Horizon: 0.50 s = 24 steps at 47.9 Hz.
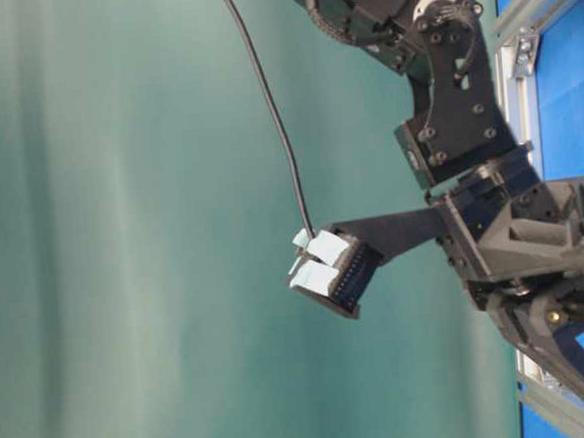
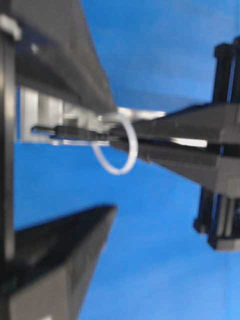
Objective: Insert the wire through the string loop located on the left side.
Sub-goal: 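Close the left gripper on the cable plug past the loop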
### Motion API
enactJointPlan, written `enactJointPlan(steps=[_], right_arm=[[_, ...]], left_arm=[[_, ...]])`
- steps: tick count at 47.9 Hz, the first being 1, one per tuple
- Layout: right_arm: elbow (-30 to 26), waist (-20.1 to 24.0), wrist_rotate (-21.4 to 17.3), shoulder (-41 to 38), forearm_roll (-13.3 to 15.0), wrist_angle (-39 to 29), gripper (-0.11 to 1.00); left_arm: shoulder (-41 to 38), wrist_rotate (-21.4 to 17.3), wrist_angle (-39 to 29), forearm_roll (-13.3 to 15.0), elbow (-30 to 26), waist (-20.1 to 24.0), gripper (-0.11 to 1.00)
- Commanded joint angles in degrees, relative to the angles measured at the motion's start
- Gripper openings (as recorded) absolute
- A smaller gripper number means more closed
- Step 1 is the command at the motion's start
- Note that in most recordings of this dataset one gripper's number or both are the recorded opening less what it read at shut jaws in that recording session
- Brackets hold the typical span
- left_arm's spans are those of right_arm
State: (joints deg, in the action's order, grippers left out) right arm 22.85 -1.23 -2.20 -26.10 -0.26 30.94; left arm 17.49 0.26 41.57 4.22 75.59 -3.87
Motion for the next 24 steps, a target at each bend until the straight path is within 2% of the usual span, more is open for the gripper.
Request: enactJointPlan(steps=[1,3,5,13,24], right_arm=[[-0.9,-0.1,-0.1,1.3,-0.1,0.4,-0.01],[-1.0,-0.2,-0.1,1.3,-0.1,0.4,-0.01],[-1.0,-0.2,-0.1,1.3,-0.1,0.4,-0.01],[-1.0,-0.1,-0.1,1.3,0.0,0.5,-0.01],[-0.9,-0.2,-0.1,1.3,-0.1,0.4,-0.01]], left_arm=[[0.6,0.1,0.3,-0.1,-0.9,0.1,0.81],[0.6,0.2,0.3,-0.1,-0.9,0.1,0.89],[0.6,0.2,0.2,-0.1,-0.9,0.1,0.91],[-0.4,0.3,-1.3,0.1,-1.1,1.3,0.88],[-7.1,0.5,-2.9,0.2,-2.7,3.4,0.88]])
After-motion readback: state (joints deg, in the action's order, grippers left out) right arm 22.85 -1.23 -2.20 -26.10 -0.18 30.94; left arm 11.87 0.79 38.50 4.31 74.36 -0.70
